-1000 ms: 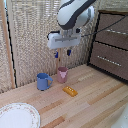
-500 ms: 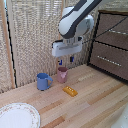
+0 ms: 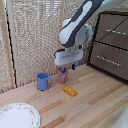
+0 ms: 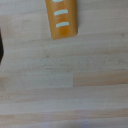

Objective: Caressingly guide your clamp towards the toast. Compassionately possess the toast with your clamp. Gradually tag the toast up from the worktable. Complaisantly, cruise the held-toasty-pillow to your white crockery. Last but notably, liberate the toast onto the shiny white tableware.

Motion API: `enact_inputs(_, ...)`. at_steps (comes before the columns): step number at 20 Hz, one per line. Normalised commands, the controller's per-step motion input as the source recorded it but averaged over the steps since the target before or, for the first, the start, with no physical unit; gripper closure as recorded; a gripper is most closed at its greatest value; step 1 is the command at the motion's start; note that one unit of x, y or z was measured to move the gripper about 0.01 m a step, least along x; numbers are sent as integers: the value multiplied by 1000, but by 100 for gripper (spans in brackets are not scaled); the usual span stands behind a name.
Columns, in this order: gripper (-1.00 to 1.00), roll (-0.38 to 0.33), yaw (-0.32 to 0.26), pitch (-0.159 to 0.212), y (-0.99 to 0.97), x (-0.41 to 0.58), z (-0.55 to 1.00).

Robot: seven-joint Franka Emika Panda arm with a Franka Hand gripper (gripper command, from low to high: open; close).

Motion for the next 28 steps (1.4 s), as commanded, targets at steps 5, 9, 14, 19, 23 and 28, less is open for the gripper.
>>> enact_inputs(5, -100, -45, -4, 0, -9, -126, -434)
enact_inputs(9, -100, -56, 0, -18, 0, 0, -343)
enact_inputs(14, -100, -71, 12, -4, 10, -8, -326)
enact_inputs(19, -100, -120, 41, 32, 63, -14, -288)
enact_inputs(23, 100, -86, 97, 11, 7, 0, -201)
enact_inputs(28, 100, -52, 45, 8, 98, -11, -49)
